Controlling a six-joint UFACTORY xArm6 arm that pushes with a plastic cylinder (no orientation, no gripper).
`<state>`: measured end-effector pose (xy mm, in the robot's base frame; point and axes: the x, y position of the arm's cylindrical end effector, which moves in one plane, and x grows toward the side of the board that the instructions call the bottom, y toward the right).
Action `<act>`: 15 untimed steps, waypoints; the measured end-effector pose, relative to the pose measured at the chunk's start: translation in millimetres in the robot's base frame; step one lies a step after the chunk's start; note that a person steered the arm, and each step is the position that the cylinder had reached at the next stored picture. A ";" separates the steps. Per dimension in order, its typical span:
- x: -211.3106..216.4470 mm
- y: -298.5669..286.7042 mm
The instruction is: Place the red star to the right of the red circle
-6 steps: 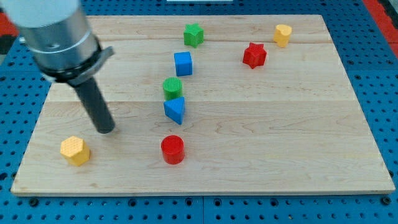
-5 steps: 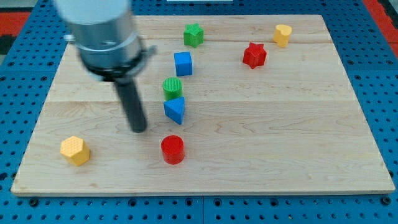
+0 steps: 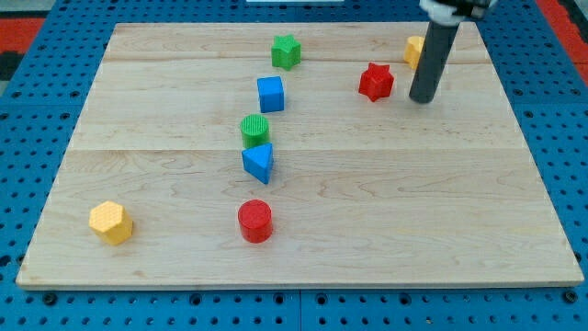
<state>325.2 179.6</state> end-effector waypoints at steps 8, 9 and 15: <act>58.3 -73.0; 79.0 -117.8; 200.6 -141.0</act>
